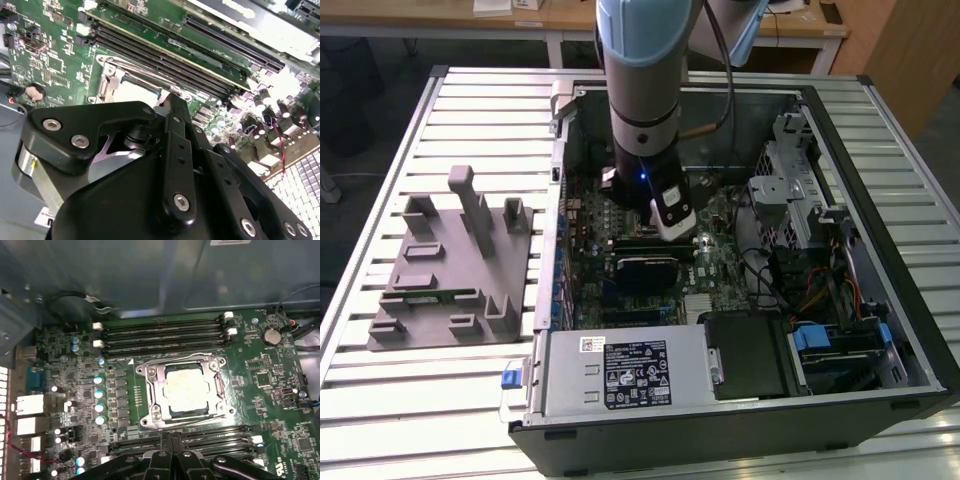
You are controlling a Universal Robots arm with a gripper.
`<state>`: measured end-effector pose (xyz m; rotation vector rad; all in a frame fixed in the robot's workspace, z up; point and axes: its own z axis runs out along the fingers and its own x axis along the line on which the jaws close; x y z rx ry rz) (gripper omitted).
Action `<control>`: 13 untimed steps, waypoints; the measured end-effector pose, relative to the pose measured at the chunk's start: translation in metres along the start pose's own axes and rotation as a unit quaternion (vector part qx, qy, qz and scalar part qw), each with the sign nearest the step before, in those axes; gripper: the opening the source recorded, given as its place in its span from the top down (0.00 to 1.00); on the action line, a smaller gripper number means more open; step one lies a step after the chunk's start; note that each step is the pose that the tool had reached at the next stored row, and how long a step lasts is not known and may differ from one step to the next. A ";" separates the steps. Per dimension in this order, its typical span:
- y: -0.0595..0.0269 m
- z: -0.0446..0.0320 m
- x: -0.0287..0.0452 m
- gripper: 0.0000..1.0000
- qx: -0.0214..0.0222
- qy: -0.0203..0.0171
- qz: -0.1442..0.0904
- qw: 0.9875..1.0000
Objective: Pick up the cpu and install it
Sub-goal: 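Install the second cpu locking lever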
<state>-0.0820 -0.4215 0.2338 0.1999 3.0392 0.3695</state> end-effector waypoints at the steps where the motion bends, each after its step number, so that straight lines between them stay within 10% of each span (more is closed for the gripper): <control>1: 0.0016 0.0006 -0.0010 0.89 0.003 0.000 0.000 1.000; 13: 0.0264 0.0099 -0.0138 0.89 0.029 -0.002 -0.002 1.000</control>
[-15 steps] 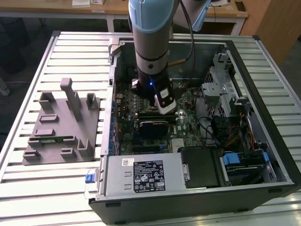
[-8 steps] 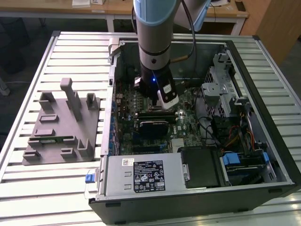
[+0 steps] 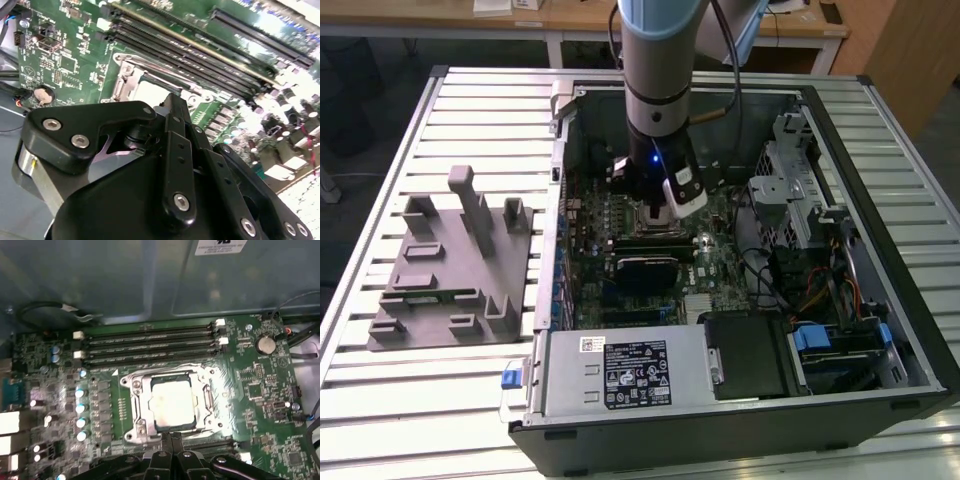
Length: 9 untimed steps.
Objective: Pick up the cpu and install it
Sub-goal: 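Install the second cpu locking lever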
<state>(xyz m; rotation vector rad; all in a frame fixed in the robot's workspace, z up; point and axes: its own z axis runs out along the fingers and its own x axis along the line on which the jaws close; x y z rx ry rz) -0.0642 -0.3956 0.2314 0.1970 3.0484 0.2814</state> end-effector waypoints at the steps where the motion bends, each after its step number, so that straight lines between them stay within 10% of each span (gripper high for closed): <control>1: 0.0022 0.0008 -0.0011 0.89 0.001 0.000 0.000 1.000; 9: 0.0173 0.0073 -0.0116 0.89 0.011 0.001 -0.001 1.000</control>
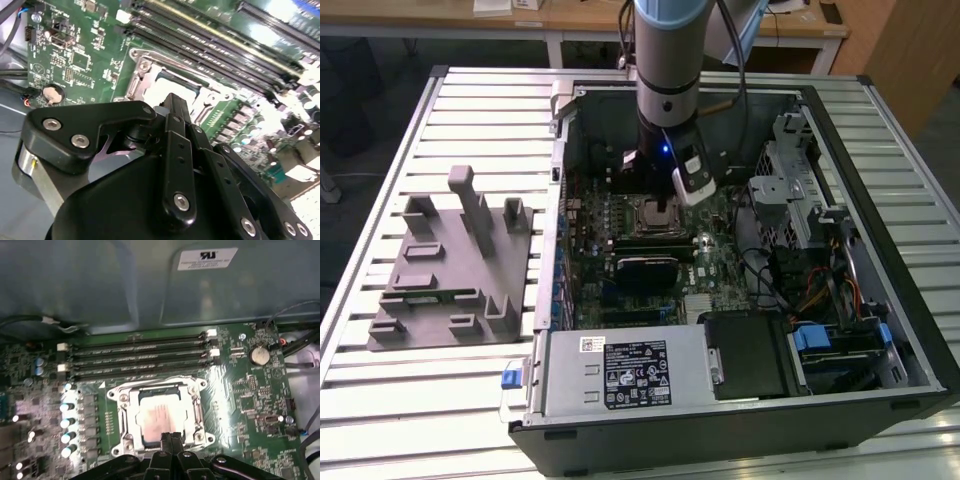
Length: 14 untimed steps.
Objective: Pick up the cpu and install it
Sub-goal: 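Install the second cpu locking lever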
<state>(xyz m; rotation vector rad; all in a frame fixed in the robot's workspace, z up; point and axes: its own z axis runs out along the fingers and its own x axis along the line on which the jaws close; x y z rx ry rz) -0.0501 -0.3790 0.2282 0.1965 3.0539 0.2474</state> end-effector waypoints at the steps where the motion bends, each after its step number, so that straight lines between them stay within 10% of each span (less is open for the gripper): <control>1: 0.0022 0.0009 -0.0010 0.89 0.001 0.000 0.000 1.000; 14: 0.0100 0.0088 -0.0035 0.89 0.006 0.001 0.000 1.000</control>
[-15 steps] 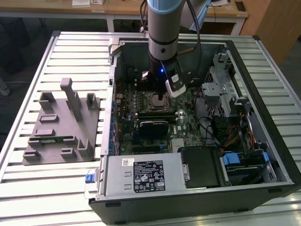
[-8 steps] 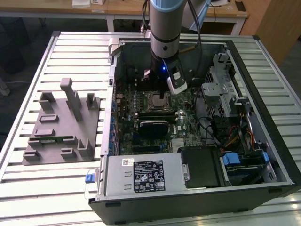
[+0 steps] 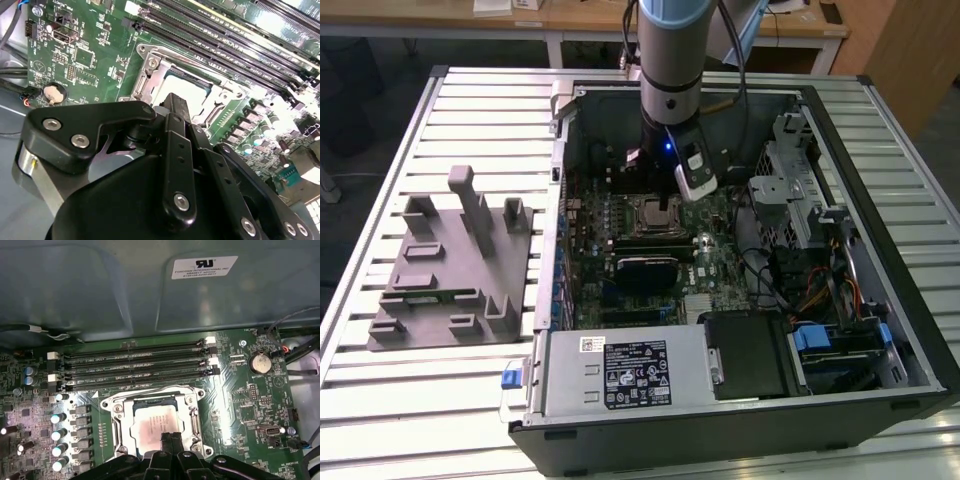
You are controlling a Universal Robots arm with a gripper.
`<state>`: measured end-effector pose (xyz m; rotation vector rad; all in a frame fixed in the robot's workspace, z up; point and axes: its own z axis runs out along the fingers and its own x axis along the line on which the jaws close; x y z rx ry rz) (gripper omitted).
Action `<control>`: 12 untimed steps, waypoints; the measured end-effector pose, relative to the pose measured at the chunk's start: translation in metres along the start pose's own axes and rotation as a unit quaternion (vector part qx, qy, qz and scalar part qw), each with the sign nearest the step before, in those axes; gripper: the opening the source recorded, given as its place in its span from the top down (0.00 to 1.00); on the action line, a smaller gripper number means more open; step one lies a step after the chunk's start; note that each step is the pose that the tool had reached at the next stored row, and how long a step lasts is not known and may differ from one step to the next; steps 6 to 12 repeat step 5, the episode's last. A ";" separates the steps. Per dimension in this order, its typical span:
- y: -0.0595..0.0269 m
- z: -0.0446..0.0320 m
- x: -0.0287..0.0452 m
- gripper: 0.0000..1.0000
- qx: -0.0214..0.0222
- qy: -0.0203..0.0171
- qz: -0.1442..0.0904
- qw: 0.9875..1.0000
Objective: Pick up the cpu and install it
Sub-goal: 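Install the second cpu locking lever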
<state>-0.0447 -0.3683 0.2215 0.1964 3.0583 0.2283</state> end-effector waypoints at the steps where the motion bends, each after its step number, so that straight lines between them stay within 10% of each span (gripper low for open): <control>1: 0.0000 0.0001 0.0000 0.89 0.000 0.000 0.000 1.000; 12: 0.0000 0.0004 0.0000 0.89 0.000 0.000 0.000 1.000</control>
